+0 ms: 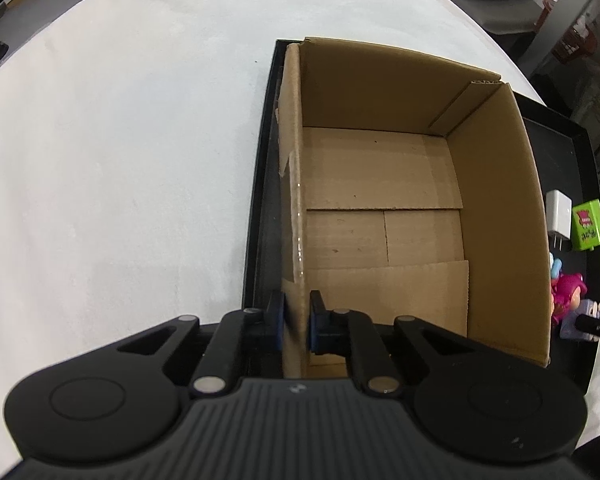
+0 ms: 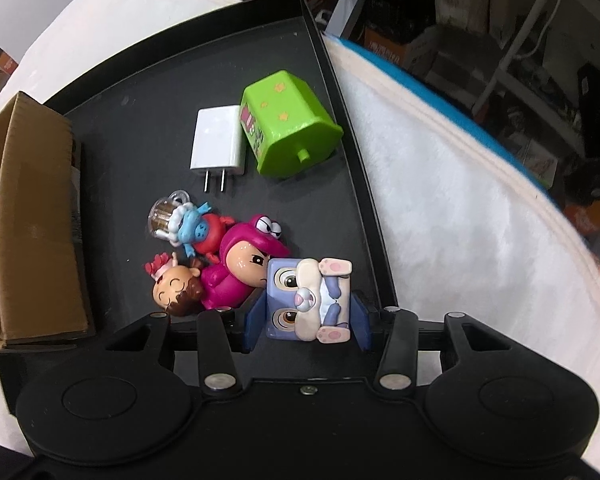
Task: Organize rigid objects
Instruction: 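Carry the bunny block into the cardboard box and open the right gripper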
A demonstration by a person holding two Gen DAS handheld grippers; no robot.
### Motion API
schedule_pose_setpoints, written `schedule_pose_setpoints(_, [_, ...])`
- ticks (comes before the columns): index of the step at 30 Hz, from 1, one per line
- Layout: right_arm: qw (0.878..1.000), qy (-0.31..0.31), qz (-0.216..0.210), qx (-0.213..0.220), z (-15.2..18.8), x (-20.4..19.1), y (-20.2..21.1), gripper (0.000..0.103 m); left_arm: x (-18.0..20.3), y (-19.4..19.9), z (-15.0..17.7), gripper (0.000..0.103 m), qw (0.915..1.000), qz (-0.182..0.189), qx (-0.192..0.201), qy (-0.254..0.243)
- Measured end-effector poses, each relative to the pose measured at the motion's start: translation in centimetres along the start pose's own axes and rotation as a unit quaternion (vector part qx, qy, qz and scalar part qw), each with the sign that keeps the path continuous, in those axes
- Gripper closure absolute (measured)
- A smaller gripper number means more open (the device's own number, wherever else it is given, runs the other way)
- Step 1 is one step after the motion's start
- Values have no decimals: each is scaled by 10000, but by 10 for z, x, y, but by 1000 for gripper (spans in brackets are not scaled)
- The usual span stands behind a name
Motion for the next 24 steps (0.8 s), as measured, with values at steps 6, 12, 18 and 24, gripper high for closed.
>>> schedule_pose_setpoints(6, [10000, 11, -44, -33, -1, -1, 11, 59, 4, -1, 1, 92, 9999, 86, 30, -115])
schedule_pose_setpoints(12, [10000, 90, 17, 5, -2, -7, 21, 59, 5, -2, -4, 92, 9999, 84, 21, -80])
schedule_pose_setpoints(18, [9996, 230, 105, 121, -10, -21, 41, 59, 4, -3, -2, 91, 9999, 152, -34, 13])
schedule_pose_setpoints(24, [9989, 372, 100, 268, -19, -43, 61, 59, 3, -1, -2, 89, 9996, 277, -77, 38])
Point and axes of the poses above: each gripper's, at about its wrist camera, not at the fingertips, and y roughly against the way its jaws point, x to its right, z to its underside, the point moved 4 cm from there along -y, roughly the way its jaws point, and after that the axes turned 4 degrees about -z, right-handed, at the moved point
